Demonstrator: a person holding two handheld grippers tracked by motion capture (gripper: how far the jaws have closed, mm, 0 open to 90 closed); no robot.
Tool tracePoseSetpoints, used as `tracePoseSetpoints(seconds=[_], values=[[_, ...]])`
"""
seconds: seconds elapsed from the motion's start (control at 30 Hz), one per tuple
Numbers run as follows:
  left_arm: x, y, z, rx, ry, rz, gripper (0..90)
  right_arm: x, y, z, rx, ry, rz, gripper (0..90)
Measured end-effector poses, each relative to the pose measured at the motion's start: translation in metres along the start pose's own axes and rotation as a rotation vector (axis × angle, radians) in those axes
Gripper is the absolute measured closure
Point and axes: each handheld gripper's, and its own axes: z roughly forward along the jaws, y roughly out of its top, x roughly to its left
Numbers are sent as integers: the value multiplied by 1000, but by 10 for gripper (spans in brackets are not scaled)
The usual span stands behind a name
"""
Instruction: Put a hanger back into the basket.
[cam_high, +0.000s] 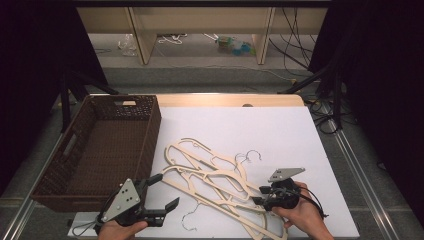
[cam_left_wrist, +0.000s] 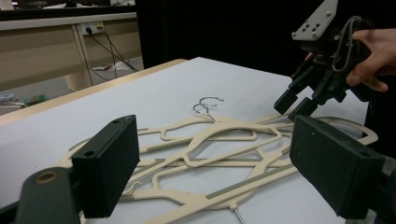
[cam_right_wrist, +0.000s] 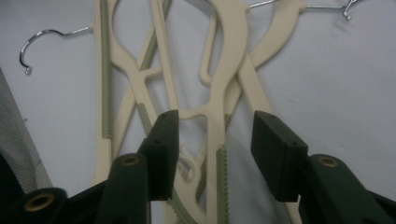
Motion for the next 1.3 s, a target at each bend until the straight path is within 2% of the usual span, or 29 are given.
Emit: tracePoseSetpoints(seconds=[0.03, 0.07, 0.33, 0.57, 0.63, 0.83, 0.9, 1.23, 1.3], values=[[0, 0, -1, 13, 6, 3, 159, -2, 1, 3, 26, 10, 0, 578], [0, 0, 0, -1, -1, -1, 159, -2, 1, 5, 30, 15, -1, 593], [0, 0, -1, 14, 6, 3, 159, -8, 3, 13, 95, 46, 31, 659], [0, 0, -1, 15, 7, 8, 160, -11, 5, 18, 115, 50, 16, 695], [0, 0, 0, 15, 2, 26, 160, -11, 6, 18, 130, 53, 20, 718], [0, 0, 0, 20, 4, 22, 160, -10, 9, 20, 140, 71, 7, 768], [0, 0, 0, 20, 4, 22, 160, -11, 9, 19, 133, 66, 11, 799], [-2, 0, 1, 20, -1, 7, 160, -8, 14, 13, 126, 38, -34, 806], [-1, 0, 2, 25, -1, 16, 160, -7, 15, 11, 115, 28, -47, 806]])
